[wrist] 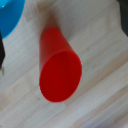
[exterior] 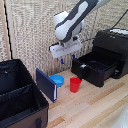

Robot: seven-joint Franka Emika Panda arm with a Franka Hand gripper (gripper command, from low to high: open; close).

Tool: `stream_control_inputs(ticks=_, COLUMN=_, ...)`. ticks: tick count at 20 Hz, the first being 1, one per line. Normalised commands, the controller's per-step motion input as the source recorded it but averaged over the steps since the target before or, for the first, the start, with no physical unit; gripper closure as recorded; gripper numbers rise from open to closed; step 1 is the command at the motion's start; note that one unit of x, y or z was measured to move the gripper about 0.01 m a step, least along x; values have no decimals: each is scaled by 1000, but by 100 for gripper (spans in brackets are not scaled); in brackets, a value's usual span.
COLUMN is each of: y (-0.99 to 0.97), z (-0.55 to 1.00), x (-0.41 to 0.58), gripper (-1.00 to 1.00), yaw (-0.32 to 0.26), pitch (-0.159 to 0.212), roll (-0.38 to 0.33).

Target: Gently grip the air fryer handle with your gripper and kindly pull it open by sliding your gripper away from the base. Gradually bring your gripper in line with the blue bowl and gently capture it, without tightening your grip too much. Securely place the blue bowl inside the opened air fryer with a steady position. Liberate your robot's gripper, and withdraw your gripper from the proximity of the air fryer.

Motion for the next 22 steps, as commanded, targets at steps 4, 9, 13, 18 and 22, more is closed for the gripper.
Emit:
stream_control_inputs(ticks=4, y=0, z=-444, x=173, gripper=-100, yaw=60, pitch=-3, roll=126)
stream_control_inputs(ticks=9, y=-6, z=-426, x=166, gripper=-100, yaw=53, pitch=-1, roll=111)
stream_control_inputs(ticks=13, y=-74, z=-349, x=215, gripper=-100, yaw=62, pitch=0, roll=11)
stream_control_inputs(ticks=18, y=-157, z=-338, x=185, gripper=-100, yaw=34, pitch=0, roll=56)
stream_control_inputs(ticks=22, y=-254, z=-339, x=161, gripper=100, yaw=-10, pitch=-6, roll=86)
